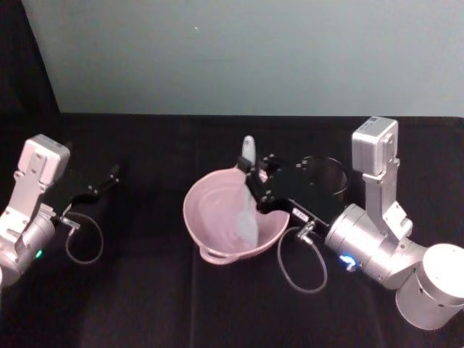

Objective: Use the one hand to pick up the spoon and stir the clear water in the bowl.

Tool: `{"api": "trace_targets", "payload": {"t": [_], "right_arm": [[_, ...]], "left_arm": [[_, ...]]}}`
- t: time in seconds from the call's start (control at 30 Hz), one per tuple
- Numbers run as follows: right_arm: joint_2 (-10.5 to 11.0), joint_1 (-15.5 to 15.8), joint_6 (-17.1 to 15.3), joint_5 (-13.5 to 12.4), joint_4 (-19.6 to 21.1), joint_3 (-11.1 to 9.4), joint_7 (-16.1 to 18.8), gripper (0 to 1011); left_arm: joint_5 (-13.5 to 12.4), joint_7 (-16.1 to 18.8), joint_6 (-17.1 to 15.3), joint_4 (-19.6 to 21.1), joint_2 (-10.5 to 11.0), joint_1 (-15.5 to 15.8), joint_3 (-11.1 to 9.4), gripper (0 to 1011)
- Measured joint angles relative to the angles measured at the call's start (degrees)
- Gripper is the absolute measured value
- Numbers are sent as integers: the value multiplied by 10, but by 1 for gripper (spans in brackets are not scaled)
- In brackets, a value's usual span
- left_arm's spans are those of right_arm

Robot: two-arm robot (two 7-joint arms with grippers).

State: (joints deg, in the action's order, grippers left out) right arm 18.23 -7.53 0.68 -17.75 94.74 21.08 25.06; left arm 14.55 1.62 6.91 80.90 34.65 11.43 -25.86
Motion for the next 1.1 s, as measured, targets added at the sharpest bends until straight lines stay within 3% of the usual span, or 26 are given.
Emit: {"api": "trace_targets", "payload": {"t": [0.2, 0.37, 0.57, 0.87, 1.1], "right_arm": [[3, 4, -8, -12, 16, 29, 15, 125], [-13, -15, -5, -10, -1, 56, 12, 125], [-39, -46, 8, -1, -41, 71, -5, 125], [-74, -91, 28, 24, -113, 71, -37, 125], [-91, -110, 42, 43, -159, 51, -66, 125]], "left_arm": [[0, 0, 0, 0, 0, 0, 0, 1011], [0, 0, 0, 0, 0, 0, 0, 1011], [0, 0, 0, 0, 0, 0, 0, 1011], [0, 0, 0, 0, 0, 0, 0, 1011], [0, 0, 0, 0, 0, 0, 0, 1011]]}}
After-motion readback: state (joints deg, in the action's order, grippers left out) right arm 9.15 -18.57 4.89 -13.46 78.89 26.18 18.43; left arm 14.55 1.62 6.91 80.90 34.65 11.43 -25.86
